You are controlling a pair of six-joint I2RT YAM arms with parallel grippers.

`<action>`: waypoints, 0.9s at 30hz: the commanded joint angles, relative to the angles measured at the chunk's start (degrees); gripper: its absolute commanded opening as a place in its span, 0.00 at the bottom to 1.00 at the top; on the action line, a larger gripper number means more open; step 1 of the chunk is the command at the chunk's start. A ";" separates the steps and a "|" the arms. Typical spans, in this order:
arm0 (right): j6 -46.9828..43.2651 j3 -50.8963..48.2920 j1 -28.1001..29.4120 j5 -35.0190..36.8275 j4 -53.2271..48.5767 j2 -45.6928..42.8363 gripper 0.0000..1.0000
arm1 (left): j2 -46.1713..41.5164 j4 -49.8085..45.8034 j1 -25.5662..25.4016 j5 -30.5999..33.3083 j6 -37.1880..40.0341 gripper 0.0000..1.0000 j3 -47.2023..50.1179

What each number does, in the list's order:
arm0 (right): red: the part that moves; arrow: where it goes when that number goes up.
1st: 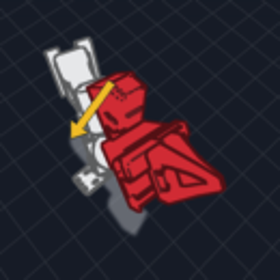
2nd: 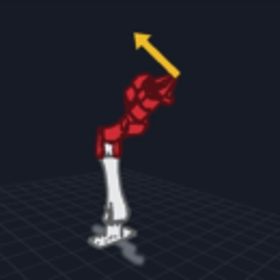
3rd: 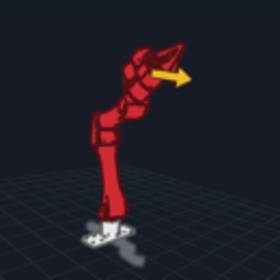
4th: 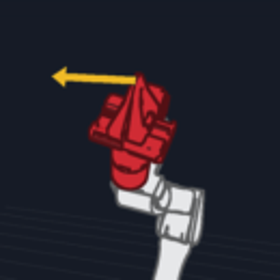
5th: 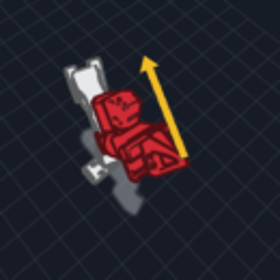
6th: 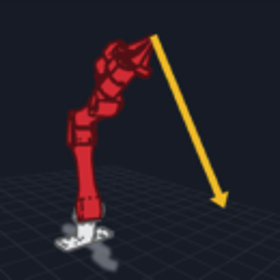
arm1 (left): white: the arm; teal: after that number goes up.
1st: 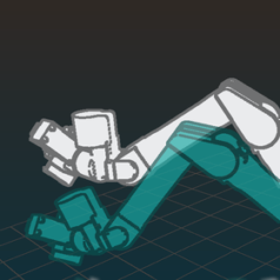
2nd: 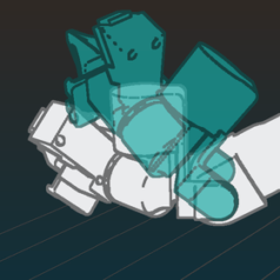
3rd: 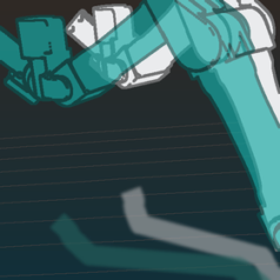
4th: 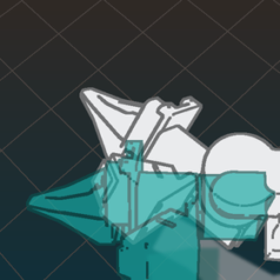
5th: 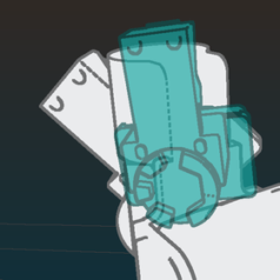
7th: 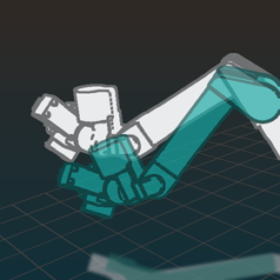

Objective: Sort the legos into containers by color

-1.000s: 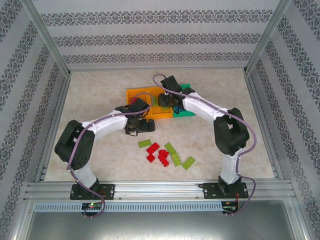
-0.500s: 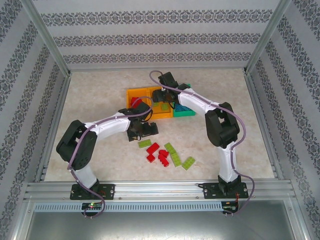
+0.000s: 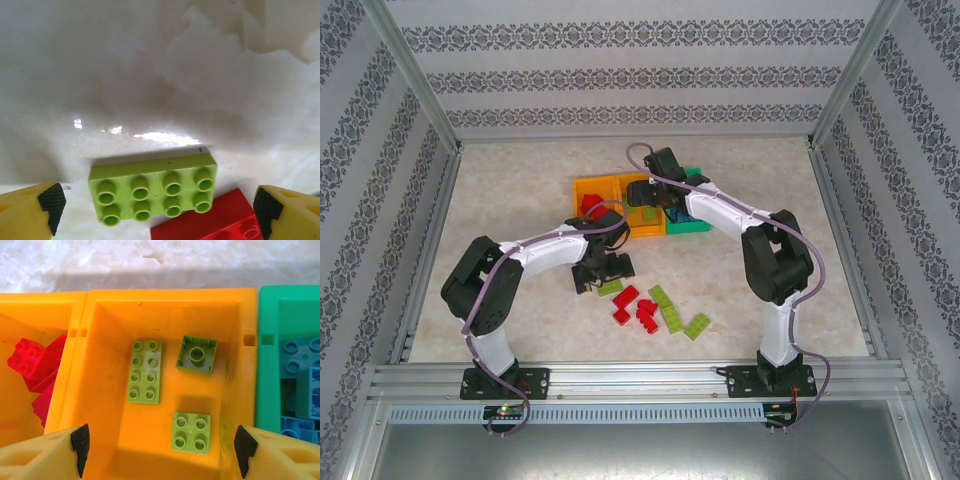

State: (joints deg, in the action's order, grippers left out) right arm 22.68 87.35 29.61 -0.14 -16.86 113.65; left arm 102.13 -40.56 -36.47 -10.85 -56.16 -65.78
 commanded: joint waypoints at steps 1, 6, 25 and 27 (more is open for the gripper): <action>1.34 -2.68 -1.88 -1.83 2.66 -2.96 0.79 | 1.70 -5.44 -1.37 1.07 -1.88 0.96 -2.67; 2.74 -7.23 -3.91 -3.73 6.28 -5.37 0.79 | 2.85 -6.90 -1.55 1.40 -2.72 0.92 -3.35; 2.86 -16.70 -8.41 -6.54 9.92 -11.84 0.81 | 7.58 -7.39 -2.20 5.64 -2.70 0.68 -5.08; 2.68 -17.03 -8.66 -6.54 9.79 -12.36 0.81 | 7.46 -7.36 -2.14 6.64 -2.57 0.67 -5.06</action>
State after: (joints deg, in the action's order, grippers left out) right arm 25.15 71.05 21.50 -5.72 -8.25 103.79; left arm 107.94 -47.97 -37.91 -7.81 -58.76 -70.06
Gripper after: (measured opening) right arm 0.814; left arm 0.677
